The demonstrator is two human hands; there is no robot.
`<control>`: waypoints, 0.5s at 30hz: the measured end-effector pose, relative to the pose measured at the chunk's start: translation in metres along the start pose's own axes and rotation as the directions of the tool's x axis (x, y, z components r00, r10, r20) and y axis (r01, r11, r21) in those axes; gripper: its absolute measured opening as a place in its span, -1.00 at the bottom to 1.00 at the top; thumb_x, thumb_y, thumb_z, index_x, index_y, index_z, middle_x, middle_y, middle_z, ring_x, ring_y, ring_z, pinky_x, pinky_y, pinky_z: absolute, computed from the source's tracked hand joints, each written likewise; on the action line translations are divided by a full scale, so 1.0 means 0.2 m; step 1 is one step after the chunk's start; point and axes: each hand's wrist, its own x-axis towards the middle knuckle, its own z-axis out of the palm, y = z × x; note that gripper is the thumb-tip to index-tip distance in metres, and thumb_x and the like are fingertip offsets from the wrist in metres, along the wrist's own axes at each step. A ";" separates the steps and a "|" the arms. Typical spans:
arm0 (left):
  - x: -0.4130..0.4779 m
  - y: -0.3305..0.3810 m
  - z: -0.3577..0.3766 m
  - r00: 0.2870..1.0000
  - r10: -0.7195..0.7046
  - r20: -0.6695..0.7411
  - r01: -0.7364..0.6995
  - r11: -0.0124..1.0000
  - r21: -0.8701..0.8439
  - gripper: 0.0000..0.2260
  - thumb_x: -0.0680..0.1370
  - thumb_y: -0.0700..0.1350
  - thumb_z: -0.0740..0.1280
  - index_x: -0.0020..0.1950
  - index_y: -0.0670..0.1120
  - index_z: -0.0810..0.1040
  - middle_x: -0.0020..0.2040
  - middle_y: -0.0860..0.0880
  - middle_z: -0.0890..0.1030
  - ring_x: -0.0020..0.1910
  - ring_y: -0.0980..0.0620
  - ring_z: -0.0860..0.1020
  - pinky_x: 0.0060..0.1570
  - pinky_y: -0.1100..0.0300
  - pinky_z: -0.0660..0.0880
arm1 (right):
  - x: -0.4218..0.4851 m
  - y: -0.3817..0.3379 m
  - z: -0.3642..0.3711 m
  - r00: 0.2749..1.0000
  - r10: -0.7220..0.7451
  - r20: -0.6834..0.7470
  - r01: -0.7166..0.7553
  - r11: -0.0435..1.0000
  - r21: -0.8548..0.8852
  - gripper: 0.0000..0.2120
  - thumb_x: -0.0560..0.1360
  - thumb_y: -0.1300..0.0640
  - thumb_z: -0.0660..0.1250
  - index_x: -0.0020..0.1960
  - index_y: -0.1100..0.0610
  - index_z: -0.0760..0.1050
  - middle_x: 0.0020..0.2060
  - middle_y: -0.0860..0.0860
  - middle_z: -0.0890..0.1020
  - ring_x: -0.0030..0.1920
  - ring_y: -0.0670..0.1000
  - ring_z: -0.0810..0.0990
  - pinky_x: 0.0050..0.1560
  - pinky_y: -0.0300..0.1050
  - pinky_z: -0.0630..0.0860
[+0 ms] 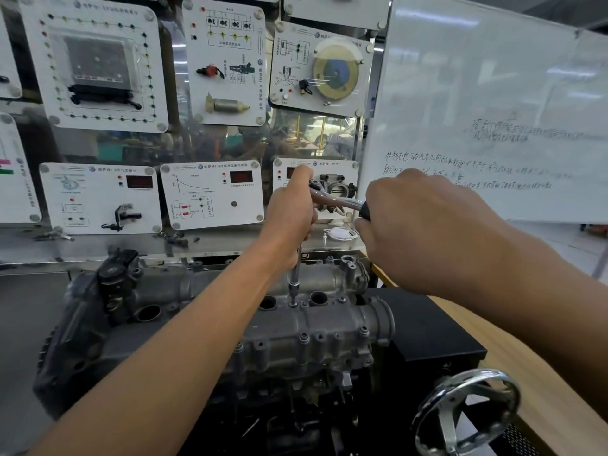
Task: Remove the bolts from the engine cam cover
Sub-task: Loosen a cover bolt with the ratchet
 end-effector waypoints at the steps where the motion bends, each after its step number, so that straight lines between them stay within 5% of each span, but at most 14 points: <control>1: 0.00 0.00 -0.01 1.000 0.001 -0.005 -0.001 1.000 -0.015 -0.56 0.55 0.13 0.17 -0.46 -0.01 0.54 -0.56 0.09 0.30 -0.54 0.10 0.24 -0.39 0.14 0.24 | 0.01 0.00 0.01 1.000 -0.002 -0.002 0.002 1.000 -0.004 -0.72 0.52 0.13 0.30 -0.30 0.05 0.28 -0.34 -0.01 0.36 -0.42 -0.02 0.34 -0.48 -0.18 0.14; 9: 0.02 -0.01 -0.07 0.984 0.016 0.180 -0.012 1.000 -0.027 -0.63 0.55 0.11 0.21 -0.39 -0.05 0.46 -0.52 0.00 0.36 -0.51 0.05 0.32 -0.39 0.14 0.31 | 0.01 0.01 0.05 1.000 0.011 0.009 -0.010 0.999 -0.036 -0.67 0.55 0.14 0.29 -0.31 0.04 0.22 -0.34 -0.03 0.32 -0.42 -0.04 0.29 -0.47 -0.16 0.11; 15: 0.01 0.01 -0.19 0.936 0.056 0.349 -0.015 0.993 -0.119 -0.57 0.59 0.03 0.08 -0.42 -0.12 0.40 -0.57 0.00 0.21 -0.53 0.02 0.14 -0.42 0.14 0.21 | 0.20 0.14 0.14 0.976 -0.100 -0.193 0.075 0.989 -0.130 -0.72 0.50 0.04 0.34 -0.31 -0.03 0.31 -0.43 -0.07 0.28 -0.39 0.08 0.34 -0.41 -0.16 0.13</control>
